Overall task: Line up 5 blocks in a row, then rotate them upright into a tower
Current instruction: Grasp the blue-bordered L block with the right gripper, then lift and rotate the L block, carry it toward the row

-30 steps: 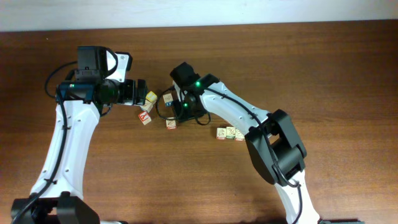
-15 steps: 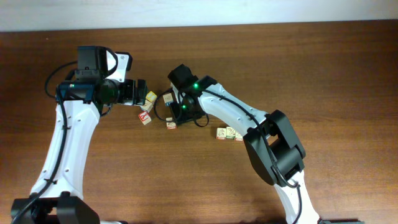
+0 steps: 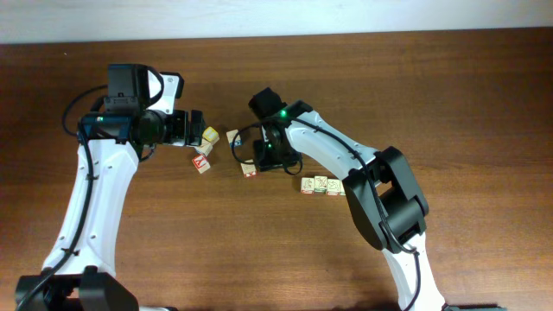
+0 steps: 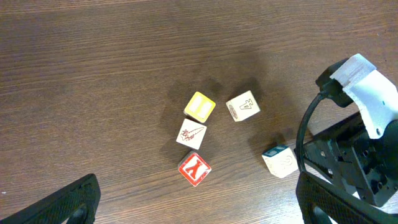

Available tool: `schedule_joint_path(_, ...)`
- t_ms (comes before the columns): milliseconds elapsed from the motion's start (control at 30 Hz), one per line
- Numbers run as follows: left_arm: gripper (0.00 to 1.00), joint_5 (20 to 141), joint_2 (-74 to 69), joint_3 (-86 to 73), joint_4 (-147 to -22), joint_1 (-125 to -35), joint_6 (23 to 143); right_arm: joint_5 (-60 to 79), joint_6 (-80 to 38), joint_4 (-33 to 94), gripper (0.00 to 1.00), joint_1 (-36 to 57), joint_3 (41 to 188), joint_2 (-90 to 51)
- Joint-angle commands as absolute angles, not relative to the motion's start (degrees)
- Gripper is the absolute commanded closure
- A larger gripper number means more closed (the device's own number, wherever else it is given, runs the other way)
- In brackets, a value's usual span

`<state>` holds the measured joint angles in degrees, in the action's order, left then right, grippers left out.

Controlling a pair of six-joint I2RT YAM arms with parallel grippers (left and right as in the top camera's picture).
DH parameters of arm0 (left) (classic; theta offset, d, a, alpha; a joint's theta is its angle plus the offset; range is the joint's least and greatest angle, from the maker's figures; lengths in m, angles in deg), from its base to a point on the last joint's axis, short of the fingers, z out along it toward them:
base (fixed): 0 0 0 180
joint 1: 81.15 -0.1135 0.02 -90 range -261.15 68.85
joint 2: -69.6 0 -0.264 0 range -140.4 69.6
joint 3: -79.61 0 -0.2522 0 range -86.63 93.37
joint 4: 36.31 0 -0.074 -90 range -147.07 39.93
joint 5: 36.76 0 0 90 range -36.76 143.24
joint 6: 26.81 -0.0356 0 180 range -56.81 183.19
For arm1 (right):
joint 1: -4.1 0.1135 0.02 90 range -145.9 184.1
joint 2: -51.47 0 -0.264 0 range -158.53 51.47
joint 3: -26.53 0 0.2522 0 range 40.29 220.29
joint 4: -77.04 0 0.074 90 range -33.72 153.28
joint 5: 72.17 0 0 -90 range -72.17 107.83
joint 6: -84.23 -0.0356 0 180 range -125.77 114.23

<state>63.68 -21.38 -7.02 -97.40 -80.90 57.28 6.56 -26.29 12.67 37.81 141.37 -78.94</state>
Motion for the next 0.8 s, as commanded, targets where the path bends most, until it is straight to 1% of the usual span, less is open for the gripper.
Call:
schedule_joint_path(0,0.01,63.4,-21.6,-5.9,-97.3,-80.8,58.0,5.1,-22.8,12.7,0.57,37.5,144.4,-79.0)
schedule_joint_path(133,0.01,63.4,-21.6,-5.9,-97.3,-80.8,58.0,4.9,-22.4,12.6,0.57,36.3,144.6,-78.1)
schedule_joint_path(167,0.01,63.4,-21.6,-5.9,-97.3,-80.8,58.0,3.4,-20.9,12.7,0.57,36.3,144.6,-77.2)
schedule_joint_path(367,0.01,63.4,-21.6,-5.9,-97.3,-80.8,58.0,0.5,-17.9,12.8,0.57,37.5,144.6,-77.0)
schedule_joint_path(767,0.01,63.5,-21.6,-5.9,-97.3,-80.6,58.0,-1.7,-16.1,13.2,0.57,37.4,145.4,-75.8)
